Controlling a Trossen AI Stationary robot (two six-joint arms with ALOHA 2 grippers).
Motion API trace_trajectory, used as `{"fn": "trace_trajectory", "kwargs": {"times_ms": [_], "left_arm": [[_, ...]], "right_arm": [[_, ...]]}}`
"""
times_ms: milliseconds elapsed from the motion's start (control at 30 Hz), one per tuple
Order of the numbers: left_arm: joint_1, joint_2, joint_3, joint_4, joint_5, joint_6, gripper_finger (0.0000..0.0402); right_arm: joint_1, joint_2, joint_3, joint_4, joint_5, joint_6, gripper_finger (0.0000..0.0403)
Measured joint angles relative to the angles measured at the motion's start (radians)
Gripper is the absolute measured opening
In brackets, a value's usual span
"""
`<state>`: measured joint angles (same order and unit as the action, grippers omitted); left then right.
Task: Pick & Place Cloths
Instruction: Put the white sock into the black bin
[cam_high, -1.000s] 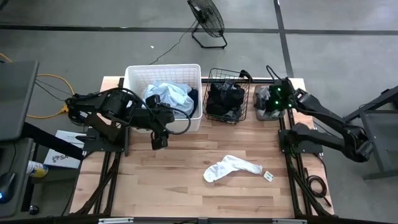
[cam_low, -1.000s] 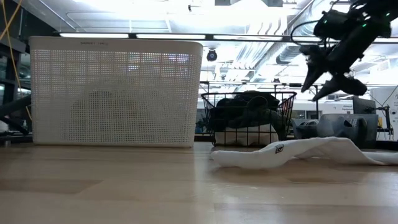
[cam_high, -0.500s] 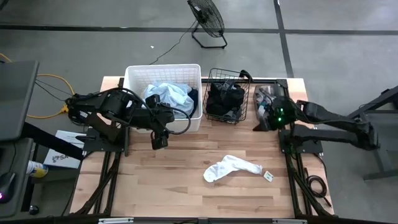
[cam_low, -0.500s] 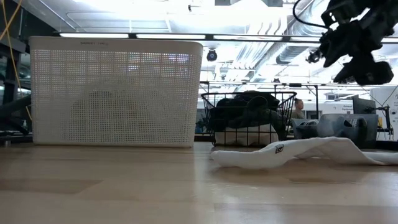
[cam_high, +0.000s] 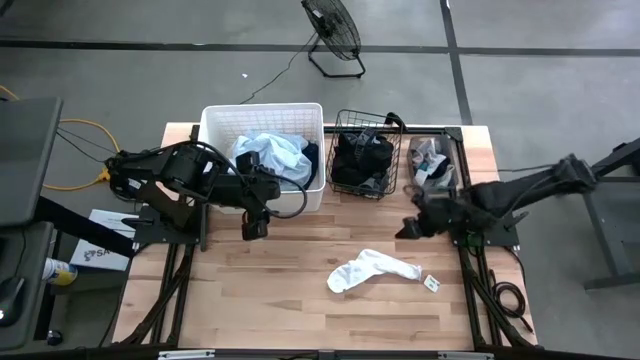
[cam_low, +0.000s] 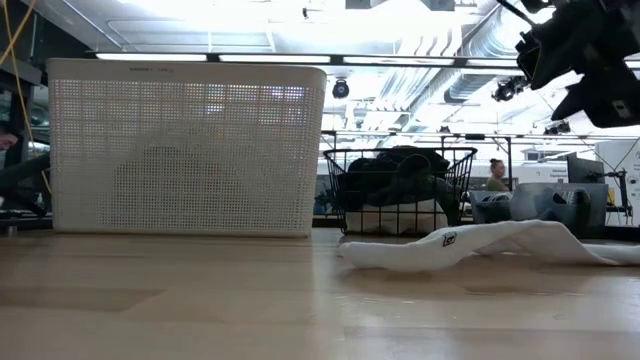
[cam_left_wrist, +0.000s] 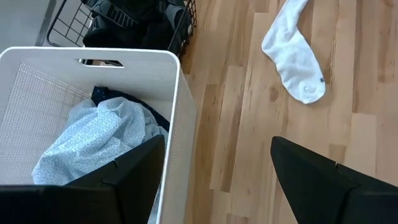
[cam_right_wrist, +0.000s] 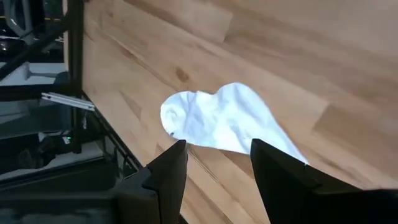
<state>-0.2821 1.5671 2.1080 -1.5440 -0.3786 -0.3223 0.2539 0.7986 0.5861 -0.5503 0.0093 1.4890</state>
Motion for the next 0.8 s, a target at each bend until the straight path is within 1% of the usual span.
{"fn": "trace_trajectory", "kwargs": {"times_ms": [133,267,367,400,567,733,800], "left_arm": [[0.000,0.000,0.000,0.000,0.002,0.038,0.0289],[0.000,0.000,0.000,-0.007,0.004,0.076,0.0289],[0.000,0.000,0.000,-0.013,0.022,0.091,0.0289],[0.000,0.000,0.000,-0.019,0.029,0.092,0.0289],[-0.002,-0.010,0.000,-0.028,0.036,0.105,0.0289],[-0.015,-0.054,0.001,-0.028,0.048,0.109,0.0289],[-0.015,-0.069,0.001,-0.027,0.048,0.109,0.0289]], "right_arm": [[0.097,0.120,0.000,0.088,0.067,0.081,0.0170],[0.156,0.243,0.000,0.170,0.063,0.166,0.0170],[0.185,0.323,0.001,0.252,0.071,0.207,0.0170],[0.190,0.350,0.012,0.255,0.075,0.217,0.0170],[0.201,0.489,0.133,0.214,0.098,0.215,0.0158],[0.201,0.642,0.297,0.027,0.096,0.210,0.0132],[0.201,0.701,0.352,-0.044,0.087,0.234,0.0121]]}}
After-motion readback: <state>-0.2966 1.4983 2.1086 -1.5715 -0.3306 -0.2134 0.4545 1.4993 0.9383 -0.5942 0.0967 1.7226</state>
